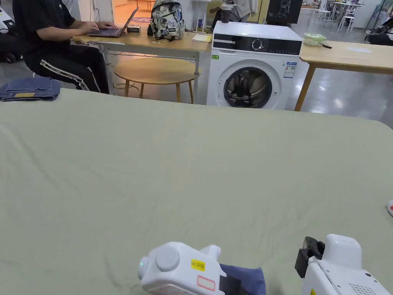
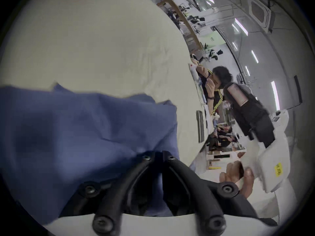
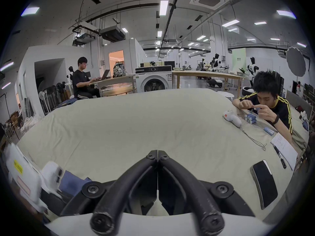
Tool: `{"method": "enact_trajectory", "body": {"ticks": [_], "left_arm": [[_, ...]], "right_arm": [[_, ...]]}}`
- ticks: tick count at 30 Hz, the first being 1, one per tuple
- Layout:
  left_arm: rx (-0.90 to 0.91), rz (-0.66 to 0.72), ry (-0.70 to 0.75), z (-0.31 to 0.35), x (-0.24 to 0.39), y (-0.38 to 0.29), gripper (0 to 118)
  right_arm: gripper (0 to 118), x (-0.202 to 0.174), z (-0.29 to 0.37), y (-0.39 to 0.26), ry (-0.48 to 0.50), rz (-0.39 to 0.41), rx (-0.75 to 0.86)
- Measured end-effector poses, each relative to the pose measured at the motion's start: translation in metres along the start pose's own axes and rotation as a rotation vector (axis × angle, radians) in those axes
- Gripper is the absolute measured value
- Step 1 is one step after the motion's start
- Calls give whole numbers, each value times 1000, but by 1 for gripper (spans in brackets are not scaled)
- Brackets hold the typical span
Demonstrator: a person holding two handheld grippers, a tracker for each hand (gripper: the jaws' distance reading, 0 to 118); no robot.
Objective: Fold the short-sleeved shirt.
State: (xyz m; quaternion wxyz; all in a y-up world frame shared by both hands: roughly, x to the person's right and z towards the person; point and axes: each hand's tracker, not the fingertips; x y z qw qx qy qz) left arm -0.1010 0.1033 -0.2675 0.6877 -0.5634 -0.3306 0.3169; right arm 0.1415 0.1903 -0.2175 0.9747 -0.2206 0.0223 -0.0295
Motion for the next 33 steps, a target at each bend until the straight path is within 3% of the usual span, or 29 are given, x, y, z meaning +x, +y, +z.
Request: {"method": "enact_trajectory", "body": {"ticks": [9,13,18,20,25,33], "left_arm": [[27,3,27,-28,-7,-9,0],[98,-73,21,3,5,-5,0],[318,-158,35,75,11,4,0],[446,-241,194,114,40,-8,0],[717,-369,540,159,40,-14,0],[1055,-483,806,185,41,-40,0]], "right_arm": [[0,5,1,2,-7,-1,5],[0,5,3,7,-6,1,20],[0,0,2,16,-2,10,54],[0,-3,1,20,-2,10,67],[0,-14,-1,30,2,13,119],[0,-32,3,45,4,41,246]]}}
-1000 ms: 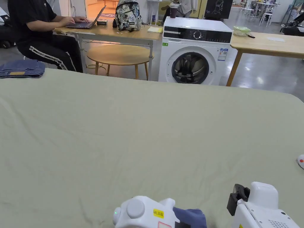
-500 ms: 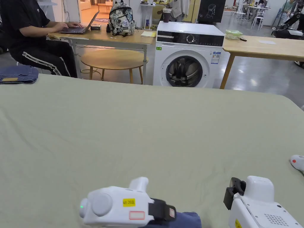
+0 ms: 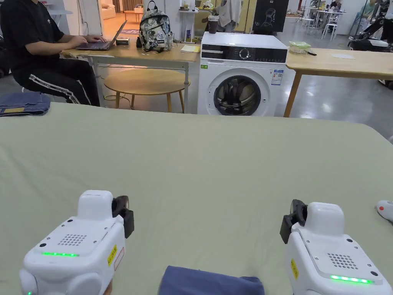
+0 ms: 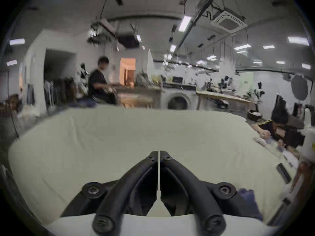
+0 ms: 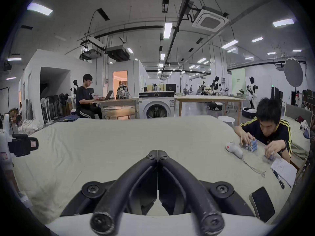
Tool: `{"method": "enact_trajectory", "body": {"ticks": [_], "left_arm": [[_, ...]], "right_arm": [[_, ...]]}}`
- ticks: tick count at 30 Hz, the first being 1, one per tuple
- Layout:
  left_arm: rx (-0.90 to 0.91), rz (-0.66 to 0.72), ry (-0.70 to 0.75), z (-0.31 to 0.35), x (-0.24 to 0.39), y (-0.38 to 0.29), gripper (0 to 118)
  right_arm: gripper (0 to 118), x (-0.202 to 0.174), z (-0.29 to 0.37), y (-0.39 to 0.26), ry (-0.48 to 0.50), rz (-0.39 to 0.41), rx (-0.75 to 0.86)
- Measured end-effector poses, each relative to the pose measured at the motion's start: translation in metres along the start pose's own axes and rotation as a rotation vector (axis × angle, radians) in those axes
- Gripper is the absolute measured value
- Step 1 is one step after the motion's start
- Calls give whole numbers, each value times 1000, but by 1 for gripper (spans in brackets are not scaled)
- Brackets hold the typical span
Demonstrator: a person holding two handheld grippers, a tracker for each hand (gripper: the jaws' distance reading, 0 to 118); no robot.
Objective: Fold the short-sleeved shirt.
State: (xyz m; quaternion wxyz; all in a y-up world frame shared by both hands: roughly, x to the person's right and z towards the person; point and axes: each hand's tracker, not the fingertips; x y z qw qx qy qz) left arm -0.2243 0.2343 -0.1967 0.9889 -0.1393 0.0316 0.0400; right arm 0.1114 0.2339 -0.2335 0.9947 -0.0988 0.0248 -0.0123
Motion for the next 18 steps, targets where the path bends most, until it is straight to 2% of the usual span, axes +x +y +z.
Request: {"method": "enact_trajectory", "body": {"ticks": [5,10,12,14,18], "left_arm": [[134,-66,133,11,-1,2,0],[162,-42,132,15,-9,9,0],[163,-46,119,16,-12,11,0],[164,-64,103,19,-12,11,0],[151,-95,81,23,-15,8,0]], "right_arm": [[0,-8,1,6,-2,21,51],[0,-10,8,7,1,28,71],[0,-12,17,2,4,37,18],[0,-13,29,-11,58,33,-56],[0,-22,48,-49,96,93,-221]]}}
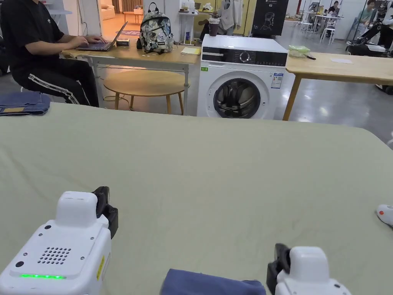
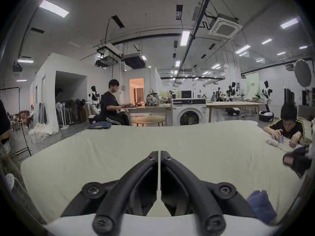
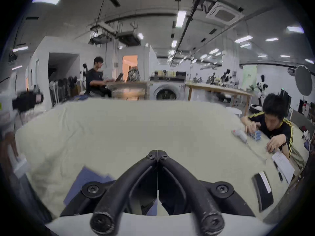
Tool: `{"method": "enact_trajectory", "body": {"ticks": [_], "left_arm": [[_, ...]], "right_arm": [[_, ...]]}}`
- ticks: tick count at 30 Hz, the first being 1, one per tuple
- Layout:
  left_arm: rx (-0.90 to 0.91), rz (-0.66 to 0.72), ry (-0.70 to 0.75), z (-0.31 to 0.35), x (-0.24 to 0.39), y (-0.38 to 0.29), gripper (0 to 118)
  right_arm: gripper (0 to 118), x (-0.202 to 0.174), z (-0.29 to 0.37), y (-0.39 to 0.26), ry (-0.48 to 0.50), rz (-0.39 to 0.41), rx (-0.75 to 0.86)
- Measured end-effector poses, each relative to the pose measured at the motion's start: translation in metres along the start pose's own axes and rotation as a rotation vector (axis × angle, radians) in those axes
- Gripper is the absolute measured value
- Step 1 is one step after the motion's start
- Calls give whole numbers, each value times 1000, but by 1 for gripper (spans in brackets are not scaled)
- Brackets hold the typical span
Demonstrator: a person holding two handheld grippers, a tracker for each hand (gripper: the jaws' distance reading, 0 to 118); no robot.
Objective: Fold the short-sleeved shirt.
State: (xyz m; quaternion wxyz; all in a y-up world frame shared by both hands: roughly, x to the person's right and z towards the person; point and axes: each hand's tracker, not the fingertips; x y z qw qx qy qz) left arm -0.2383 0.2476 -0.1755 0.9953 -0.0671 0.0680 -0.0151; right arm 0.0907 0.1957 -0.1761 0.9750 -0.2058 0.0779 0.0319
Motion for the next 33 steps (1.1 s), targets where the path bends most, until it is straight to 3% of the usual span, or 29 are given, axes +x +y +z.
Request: {"method": "enact_trajectory", "body": {"ticks": [4,6,8,13,17,24,26,28,29,31,32,33], "left_arm": [[-31,-10,-20,4,-2,-9,0],[-50,-8,-20,6,-4,-15,0],[-73,6,-16,7,-6,-21,0],[-156,52,-38,8,-11,-36,0],[-304,117,-169,-1,-16,-46,0],[-748,360,-494,-45,-26,-77,0],[-828,430,-603,-60,-35,-93,10],[-917,589,-759,-73,-41,-107,33],[-963,648,-782,-63,-28,-100,49],[-979,688,-782,-69,-29,-110,63],[-990,686,-767,-72,-30,-114,75],[-997,687,-769,-86,-41,-130,77]], "right_arm": [[0,-13,-10,-37,63,10,-192],[0,-20,-23,-53,51,40,-272],[0,-23,-40,-64,53,16,-340],[0,-24,-69,-73,37,-2,-383],[0,-19,-79,-70,33,-11,-399],[0,-14,-79,-69,54,-23,-418],[0,-13,-80,-68,57,-26,-422],[0,-11,-80,-69,63,-27,-423],[0,-10,-80,-69,65,-30,-424],[0,-9,-80,-69,69,-35,-424],[0,-9,-80,-69,70,-36,-424],[0,-9,-80,-69,71,-36,-424]]}}
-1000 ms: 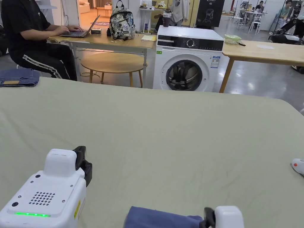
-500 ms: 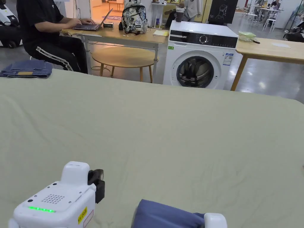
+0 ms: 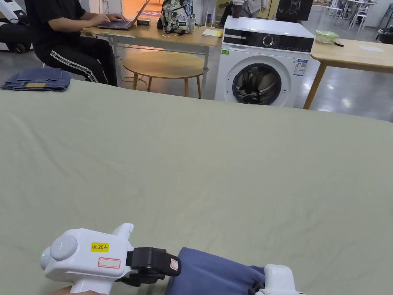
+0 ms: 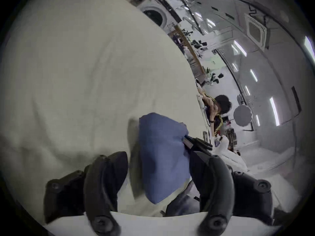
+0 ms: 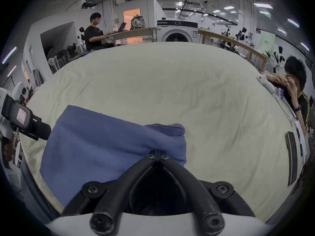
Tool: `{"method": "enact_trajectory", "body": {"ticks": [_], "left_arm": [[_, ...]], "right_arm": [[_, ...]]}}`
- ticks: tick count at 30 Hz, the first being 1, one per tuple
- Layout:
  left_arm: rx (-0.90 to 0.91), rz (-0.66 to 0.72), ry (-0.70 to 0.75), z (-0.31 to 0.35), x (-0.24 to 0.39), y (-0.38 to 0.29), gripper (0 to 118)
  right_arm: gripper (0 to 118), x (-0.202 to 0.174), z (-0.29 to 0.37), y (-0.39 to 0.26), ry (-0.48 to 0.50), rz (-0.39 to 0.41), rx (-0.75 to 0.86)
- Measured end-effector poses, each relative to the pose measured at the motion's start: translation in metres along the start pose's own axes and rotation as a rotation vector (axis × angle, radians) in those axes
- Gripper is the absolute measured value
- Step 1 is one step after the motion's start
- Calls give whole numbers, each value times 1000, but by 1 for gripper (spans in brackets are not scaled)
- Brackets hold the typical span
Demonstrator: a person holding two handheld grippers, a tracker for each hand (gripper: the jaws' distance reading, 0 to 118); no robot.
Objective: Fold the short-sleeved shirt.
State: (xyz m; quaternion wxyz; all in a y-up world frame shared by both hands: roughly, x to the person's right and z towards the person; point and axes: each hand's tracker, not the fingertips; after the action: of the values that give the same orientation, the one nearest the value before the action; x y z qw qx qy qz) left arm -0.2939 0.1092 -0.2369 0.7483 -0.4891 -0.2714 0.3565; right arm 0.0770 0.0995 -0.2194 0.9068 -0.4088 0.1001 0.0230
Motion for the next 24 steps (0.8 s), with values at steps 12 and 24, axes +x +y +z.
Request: {"method": "enact_trajectory", "body": {"ticks": [12,24], "left_arm": [[-71,113,-300,-61,-13,-24,78],[-65,77,-211,-69,-34,1,15]], "right_arm": [[0,1,1,-2,10,-9,2],[0,1,3,-4,4,5,14]]}}
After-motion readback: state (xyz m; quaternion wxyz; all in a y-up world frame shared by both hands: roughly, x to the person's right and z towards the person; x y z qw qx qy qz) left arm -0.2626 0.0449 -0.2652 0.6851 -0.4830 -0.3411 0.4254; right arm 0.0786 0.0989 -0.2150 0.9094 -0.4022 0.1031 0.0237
